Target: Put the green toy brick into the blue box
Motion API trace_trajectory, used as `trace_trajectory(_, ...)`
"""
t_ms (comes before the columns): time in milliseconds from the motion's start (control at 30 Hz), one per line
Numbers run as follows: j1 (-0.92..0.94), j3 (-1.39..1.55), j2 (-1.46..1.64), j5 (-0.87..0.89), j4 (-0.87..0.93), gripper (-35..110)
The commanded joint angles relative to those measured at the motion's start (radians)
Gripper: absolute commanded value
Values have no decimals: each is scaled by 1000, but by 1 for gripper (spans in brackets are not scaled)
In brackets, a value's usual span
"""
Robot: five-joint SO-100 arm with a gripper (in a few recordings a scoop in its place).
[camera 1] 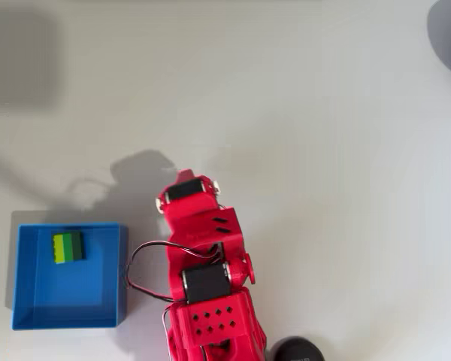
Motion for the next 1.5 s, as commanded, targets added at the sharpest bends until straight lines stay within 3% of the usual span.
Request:
trace_trajectory(0, 14, 74, 117, -20, -15, 0)
trace_trajectory(300, 38, 118, 268, 37, 138, 0)
trace_trajectory(1467, 48, 118, 268, 44, 138, 0)
